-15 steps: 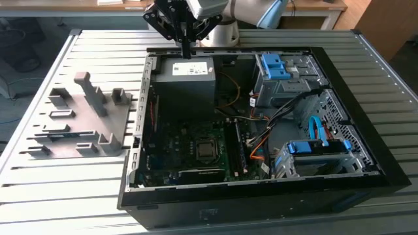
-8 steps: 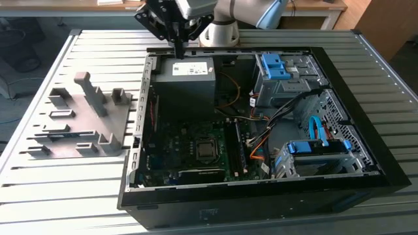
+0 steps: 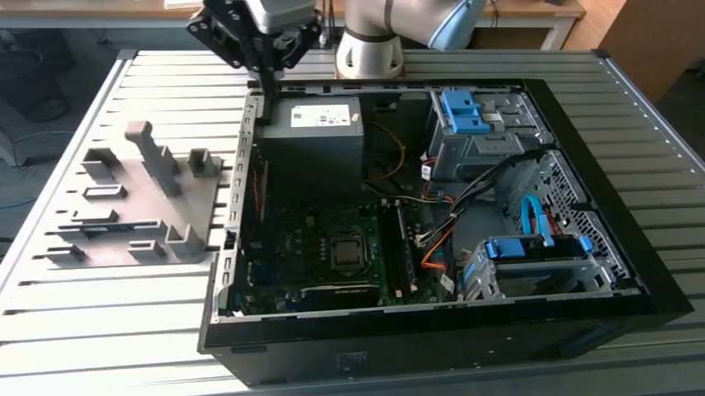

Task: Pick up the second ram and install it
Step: 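Reach for the second ram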

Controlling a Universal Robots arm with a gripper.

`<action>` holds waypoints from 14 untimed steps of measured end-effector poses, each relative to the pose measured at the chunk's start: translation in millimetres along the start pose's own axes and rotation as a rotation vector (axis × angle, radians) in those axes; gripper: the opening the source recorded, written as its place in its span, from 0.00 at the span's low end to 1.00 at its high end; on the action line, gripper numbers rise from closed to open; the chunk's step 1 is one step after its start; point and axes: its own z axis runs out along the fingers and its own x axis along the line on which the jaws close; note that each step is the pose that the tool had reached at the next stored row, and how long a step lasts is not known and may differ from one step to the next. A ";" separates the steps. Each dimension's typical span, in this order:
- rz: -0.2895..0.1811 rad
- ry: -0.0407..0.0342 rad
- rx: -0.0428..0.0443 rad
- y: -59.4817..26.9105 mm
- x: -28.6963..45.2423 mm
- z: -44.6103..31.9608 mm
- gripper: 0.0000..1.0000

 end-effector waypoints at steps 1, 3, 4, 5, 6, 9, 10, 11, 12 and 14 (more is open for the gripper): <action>0.000 -0.0005 0.0001 -0.3 4.4 -0.2 0.10; 0.000 -0.0017 -0.0001 -1.0 13.4 -0.4 0.10; 0.000 -0.0023 -0.0002 -1.4 18.3 -0.5 0.10; 0.000 -0.0026 -0.0002 -1.7 22.6 -0.7 0.10; 0.000 -0.0029 -0.0002 -2.0 26.6 -0.8 0.10; 0.000 -0.0032 -0.0002 -2.8 37.6 -1.1 0.10; 0.000 -0.0034 -0.0002 -3.2 41.8 -1.1 0.10; 0.000 -0.0035 -0.0003 -3.5 45.8 -1.0 0.10; 0.000 -0.0036 -0.0003 -3.8 49.9 -1.1 0.10; 0.000 -0.0038 -0.0002 -4.4 58.7 -1.3 0.10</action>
